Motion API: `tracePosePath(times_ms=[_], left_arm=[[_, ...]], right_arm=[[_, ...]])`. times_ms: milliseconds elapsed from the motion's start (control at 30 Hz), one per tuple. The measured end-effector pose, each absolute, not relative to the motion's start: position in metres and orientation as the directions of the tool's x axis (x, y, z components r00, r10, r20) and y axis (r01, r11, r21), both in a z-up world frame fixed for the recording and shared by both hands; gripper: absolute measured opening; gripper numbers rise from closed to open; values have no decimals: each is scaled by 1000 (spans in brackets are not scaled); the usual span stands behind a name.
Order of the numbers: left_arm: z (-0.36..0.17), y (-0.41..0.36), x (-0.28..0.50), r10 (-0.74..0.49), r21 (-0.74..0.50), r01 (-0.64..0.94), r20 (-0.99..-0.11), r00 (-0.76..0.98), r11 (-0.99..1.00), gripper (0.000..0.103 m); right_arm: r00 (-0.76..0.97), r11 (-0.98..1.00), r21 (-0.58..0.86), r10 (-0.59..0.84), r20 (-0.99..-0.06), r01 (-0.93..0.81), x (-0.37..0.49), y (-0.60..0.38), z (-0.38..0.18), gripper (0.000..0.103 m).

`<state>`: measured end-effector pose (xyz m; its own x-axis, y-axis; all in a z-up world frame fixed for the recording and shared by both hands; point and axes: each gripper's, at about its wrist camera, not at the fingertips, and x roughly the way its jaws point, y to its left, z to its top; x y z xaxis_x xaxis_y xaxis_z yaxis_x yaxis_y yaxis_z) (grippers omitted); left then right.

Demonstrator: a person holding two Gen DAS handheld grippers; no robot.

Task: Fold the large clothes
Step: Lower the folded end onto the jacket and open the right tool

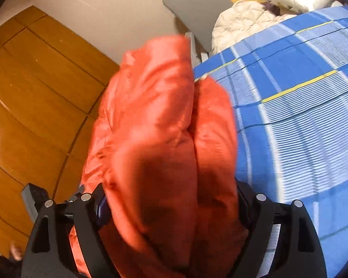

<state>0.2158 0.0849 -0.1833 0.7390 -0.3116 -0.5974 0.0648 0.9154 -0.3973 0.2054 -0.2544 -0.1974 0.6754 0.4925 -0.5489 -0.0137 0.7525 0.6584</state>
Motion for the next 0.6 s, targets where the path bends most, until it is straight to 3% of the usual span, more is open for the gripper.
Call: tracePosePath(times_ms=[100,167,300,433,600], left_arm=[[-172,88,210,-287,-401,37,-585,759,916,94],[-165,84,213,-227,-361,-10,-608,760,933,94],[-158,69,219,-149,-282,-45,-628,763,958,94],[-163,48,232,-75,-172,-58,-676,733,983,96],[-171,44,238,-91,-191,-56,-679,728,980,101]], right_arm=[[724,796,605,431,-538,-25,197,-257,-173,84],[774,856,517,325,-544,4,199,-253,-155,90],[830,905,425,215,-514,29,214,-242,-130,90],[797,950,308,141,-587,59,255,-215,-129,90],[715,973,177,20,-699,145,296,-208,-172,94]])
